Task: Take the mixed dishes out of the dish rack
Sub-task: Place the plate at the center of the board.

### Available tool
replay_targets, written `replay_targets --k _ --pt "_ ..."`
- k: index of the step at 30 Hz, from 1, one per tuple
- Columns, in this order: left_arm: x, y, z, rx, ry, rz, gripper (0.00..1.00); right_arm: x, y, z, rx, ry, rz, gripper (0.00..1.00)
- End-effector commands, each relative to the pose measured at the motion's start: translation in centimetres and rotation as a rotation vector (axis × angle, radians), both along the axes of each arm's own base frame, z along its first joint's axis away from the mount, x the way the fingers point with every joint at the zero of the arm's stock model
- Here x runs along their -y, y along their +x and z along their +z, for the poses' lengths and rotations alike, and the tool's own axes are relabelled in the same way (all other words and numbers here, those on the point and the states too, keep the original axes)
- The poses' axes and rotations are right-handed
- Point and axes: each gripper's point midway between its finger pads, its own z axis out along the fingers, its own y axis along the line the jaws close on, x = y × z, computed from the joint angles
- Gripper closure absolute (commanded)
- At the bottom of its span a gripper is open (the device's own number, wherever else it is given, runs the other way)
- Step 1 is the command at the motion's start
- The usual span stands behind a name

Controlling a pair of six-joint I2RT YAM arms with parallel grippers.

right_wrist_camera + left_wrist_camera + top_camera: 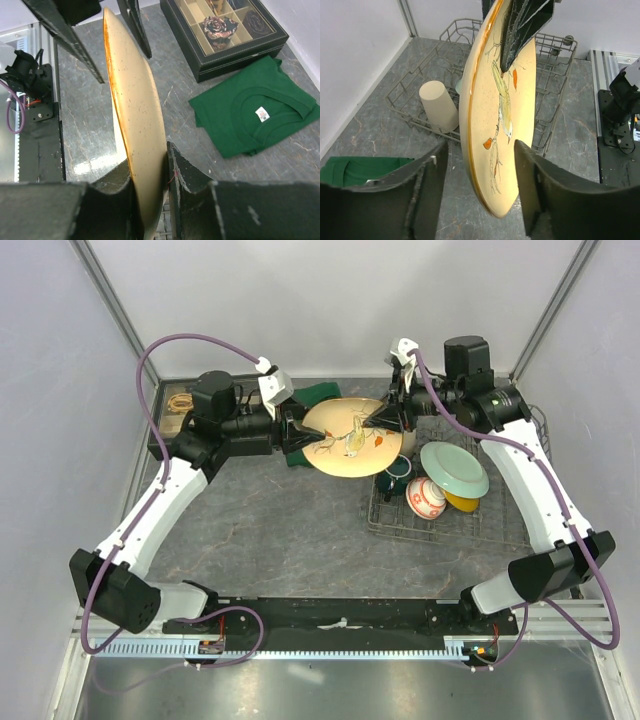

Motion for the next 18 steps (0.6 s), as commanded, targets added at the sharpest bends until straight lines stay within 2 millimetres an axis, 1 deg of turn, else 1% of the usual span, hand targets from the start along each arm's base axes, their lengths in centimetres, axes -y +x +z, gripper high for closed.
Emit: replay_targets --k 1,2,3,5,6,8,9,11,13,15,16,17,18 --pt "0.5 0.0 1.5 0.039 -0.027 -0.011 0.44 -1.0 -2.5 5.2 0.143 0.125 0.102 1.00" --pt "0.6 -0.1 1.4 0.034 -0.028 -0.018 0.48 -1.1 -2.6 5.2 0.143 0.127 0.104 1.00" --pt "0.7 -0.2 1.2 0.021 -0.028 -0.021 0.55 -1.1 -2.7 5.0 0.137 0.127 0.104 1.00" --pt "1.0 -0.4 1.1 0.016 -0.030 -0.037 0.65 -1.1 -2.8 5.2 0.143 0.132 0.105 1.00" --pt "1.0 -0.5 0.9 0.011 -0.029 -0.042 0.79 -1.1 -2.8 5.2 0.143 0.134 0.105 1.00" --pt "1.2 -0.8 0.6 0.004 -0.026 -0.049 0.85 -1.2 -2.9 5.3 0.141 0.138 0.106 1.00" --pt "1.2 -0.9 0.5 0.001 -0.026 -0.052 0.91 -1.2 -2.9 5.3 0.142 0.139 0.106 1.00" --pt "1.2 -1.3 0.3 -0.007 -0.025 -0.061 0.98 -1.2 -2.9 5.3 0.143 0.140 0.104 1.00" --pt "1.1 -1.5 0.2 -0.006 -0.025 -0.064 0.98 -1.1 -2.7 5.2 0.138 0.137 0.093 0.97" --pt "1.0 -1.6 0.0 -0.014 -0.023 -0.055 0.98 -1.0 -2.5 4.9 0.134 0.132 0.078 0.85" --pt "0.9 -1.2 -0.1 -0.018 -0.021 -0.032 0.98 -1.0 -2.5 4.7 0.130 0.129 0.076 0.80" --pt "0.8 -1.1 -0.5 -0.031 -0.014 -0.021 0.98 -1.0 -2.4 4.5 0.125 0.126 0.072 0.72" --pt "0.7 -1.1 -0.7 -0.034 -0.007 -0.015 0.98 -0.9 -2.3 4.4 0.127 0.122 0.061 0.67"
